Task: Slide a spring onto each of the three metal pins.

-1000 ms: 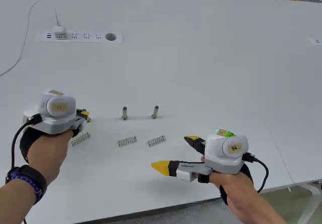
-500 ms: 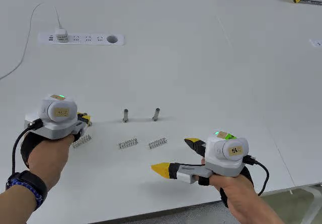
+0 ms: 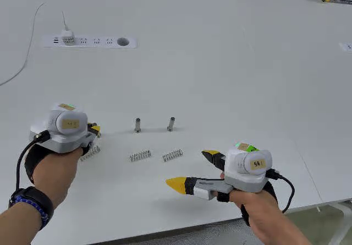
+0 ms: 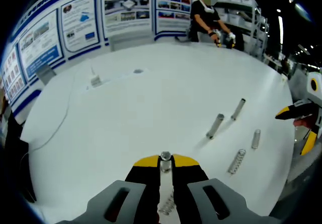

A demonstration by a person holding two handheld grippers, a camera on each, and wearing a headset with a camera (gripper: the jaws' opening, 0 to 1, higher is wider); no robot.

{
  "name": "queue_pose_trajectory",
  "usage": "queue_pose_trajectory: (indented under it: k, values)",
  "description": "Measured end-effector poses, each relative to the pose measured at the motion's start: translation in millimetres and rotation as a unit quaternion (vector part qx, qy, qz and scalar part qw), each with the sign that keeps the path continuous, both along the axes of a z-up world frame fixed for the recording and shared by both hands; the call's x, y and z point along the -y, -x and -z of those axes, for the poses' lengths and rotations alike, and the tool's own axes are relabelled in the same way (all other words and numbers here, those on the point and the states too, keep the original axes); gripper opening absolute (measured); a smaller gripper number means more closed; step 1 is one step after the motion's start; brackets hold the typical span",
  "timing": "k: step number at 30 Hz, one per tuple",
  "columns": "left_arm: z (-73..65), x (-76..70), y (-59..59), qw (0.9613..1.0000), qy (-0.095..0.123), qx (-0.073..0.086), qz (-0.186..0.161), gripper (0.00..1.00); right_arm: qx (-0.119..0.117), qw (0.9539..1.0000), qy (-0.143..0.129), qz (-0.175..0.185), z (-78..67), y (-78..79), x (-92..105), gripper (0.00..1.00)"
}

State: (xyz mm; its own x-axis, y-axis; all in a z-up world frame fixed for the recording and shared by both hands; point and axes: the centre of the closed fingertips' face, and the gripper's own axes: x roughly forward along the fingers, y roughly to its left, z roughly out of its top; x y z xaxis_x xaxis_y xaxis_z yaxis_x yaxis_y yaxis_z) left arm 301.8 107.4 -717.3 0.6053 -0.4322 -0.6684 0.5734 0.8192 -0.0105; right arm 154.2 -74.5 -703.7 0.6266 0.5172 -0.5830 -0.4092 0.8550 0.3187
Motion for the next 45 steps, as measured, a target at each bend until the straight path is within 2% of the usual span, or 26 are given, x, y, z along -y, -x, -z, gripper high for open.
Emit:
queue_pose_trajectory:
  k: [22, 31, 45]
  values:
    - [2.4, -1.0, 2.0, 1.0000, -0.006, 0.001, -0.002, 0.08, 0.000, 1.0000, -0.001, 0.000, 0.3, 0.3, -0.1, 0.85]
    - [6.6, -2.0, 4.9, 0.9999, -0.008, -0.007, 0.000, 0.09, 0.000, 1.0000, 0.000, -0.001, 0.9, 0.4, 0.2, 0.85]
    - [11.6, -4.6, 12.1, 0.9997, -0.005, -0.026, 0.003, 0.18, 0.001, 1.0000, 0.000, -0.006, 1.9, -1.4, -2.5, 0.85]
